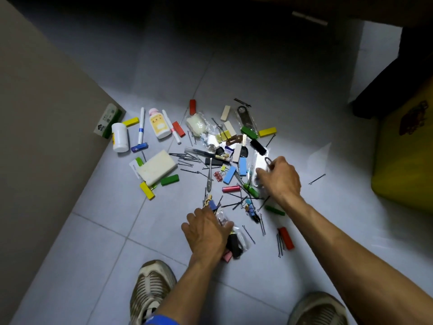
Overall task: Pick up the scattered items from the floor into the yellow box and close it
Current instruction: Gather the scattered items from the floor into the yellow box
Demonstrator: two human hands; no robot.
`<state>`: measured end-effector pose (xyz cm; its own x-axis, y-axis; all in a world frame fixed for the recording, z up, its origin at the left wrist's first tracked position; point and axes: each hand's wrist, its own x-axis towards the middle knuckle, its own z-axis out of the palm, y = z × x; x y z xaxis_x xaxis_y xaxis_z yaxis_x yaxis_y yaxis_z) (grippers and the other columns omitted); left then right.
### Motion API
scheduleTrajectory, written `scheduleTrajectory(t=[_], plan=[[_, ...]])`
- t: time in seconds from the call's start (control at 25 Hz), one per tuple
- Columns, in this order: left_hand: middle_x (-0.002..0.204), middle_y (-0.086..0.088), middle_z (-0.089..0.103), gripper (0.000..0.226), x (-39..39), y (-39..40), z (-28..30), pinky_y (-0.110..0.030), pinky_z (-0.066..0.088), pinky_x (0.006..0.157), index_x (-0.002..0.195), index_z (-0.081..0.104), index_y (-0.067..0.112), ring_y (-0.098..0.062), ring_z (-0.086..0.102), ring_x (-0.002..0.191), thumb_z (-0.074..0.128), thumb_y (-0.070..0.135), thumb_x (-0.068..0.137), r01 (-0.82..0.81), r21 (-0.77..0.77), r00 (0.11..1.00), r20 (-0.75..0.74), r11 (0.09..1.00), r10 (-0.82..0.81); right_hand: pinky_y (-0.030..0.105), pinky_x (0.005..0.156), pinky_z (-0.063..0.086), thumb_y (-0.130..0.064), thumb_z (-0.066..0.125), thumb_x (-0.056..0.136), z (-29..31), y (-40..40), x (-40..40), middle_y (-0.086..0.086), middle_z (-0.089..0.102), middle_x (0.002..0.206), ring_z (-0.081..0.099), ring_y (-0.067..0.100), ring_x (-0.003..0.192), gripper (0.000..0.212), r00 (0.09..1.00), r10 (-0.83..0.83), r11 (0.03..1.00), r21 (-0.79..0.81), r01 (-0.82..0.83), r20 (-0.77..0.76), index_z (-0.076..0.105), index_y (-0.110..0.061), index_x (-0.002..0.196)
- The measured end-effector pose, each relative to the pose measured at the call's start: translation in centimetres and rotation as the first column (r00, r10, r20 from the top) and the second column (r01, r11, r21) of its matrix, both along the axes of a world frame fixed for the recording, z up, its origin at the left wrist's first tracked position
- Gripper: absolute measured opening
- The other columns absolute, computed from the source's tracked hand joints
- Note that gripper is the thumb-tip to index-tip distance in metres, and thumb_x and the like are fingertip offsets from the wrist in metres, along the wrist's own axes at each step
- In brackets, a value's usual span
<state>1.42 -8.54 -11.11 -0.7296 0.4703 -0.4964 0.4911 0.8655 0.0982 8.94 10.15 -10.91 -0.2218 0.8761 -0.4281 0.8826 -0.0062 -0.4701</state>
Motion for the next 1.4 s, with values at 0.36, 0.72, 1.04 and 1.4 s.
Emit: scheduleTrajectory(t=[0.36, 0.72, 1.04, 1.4], plan=[[0.107, -0.001, 0.058, 0.040, 0.4, 2.5, -0.5, -0.032, 0.043, 0.083, 0.113, 0.054, 0.020, -0.022, 0.050, 0.099, 0.069, 0.033, 0.078, -0.201, 0.088, 0.967, 0.177, 0.976, 0.183, 0.026, 0.051, 0.044, -0.036, 0.078, 0.074, -2.8, -0.7, -1.3, 0.005, 0.060, 0.097, 0.060, 0.019, 0.070, 0.033, 0.994, 0.046, 0.998, -0.056, -0.041, 0.097, 0.058, -0.018, 0.092], [0.086, 0.006, 0.073, 0.003, -1.3, 5.1, 2.7, -0.026, 0.056, 0.074, 0.086, 0.073, 0.022, -0.019, 0.070, 0.088, 0.075, 0.020, 0.084, -0.628, 0.359, 0.703, 0.642, 0.691, 0.306, 0.020, 0.037, 0.043, -0.015, 0.071, 0.085, 2.8, -0.6, 2.9, 0.006, 0.068, 0.074, 0.064, 0.009, 0.049, 0.016, 0.793, -0.426, 0.835, -0.527, 0.158, -0.437, 0.055, -0.015, 0.081], [0.084, -0.018, 0.073, 0.042, -0.6, 7.6, 10.9, -0.042, 0.061, 0.075, 0.084, 0.071, 0.003, -0.038, 0.069, 0.078, 0.072, 0.045, 0.084, -0.788, 0.395, 0.567, 0.765, 0.473, 0.305, 0.022, 0.045, 0.036, -0.020, 0.069, 0.089, 11.5, -1.5, 6.1, -0.002, 0.061, 0.064, 0.048, 0.007, 0.047, 0.012, 0.732, -0.360, 0.835, -0.550, -0.024, -0.578, 0.062, -0.016, 0.098], [0.090, -0.016, 0.075, 0.015, 3.8, 12.7, 17.4, -0.042, 0.057, 0.081, 0.093, 0.067, 0.002, -0.026, 0.067, 0.078, 0.060, 0.016, 0.096, -0.823, 0.298, 0.412, 0.899, 0.483, 0.148, 0.021, 0.040, 0.035, -0.021, 0.074, 0.085, 16.9, -1.8, 9.7, -0.002, 0.063, 0.059, 0.047, 0.008, 0.043, 0.016, 0.694, -0.375, 0.865, -0.500, 0.025, -0.614, 0.064, -0.011, 0.094]])
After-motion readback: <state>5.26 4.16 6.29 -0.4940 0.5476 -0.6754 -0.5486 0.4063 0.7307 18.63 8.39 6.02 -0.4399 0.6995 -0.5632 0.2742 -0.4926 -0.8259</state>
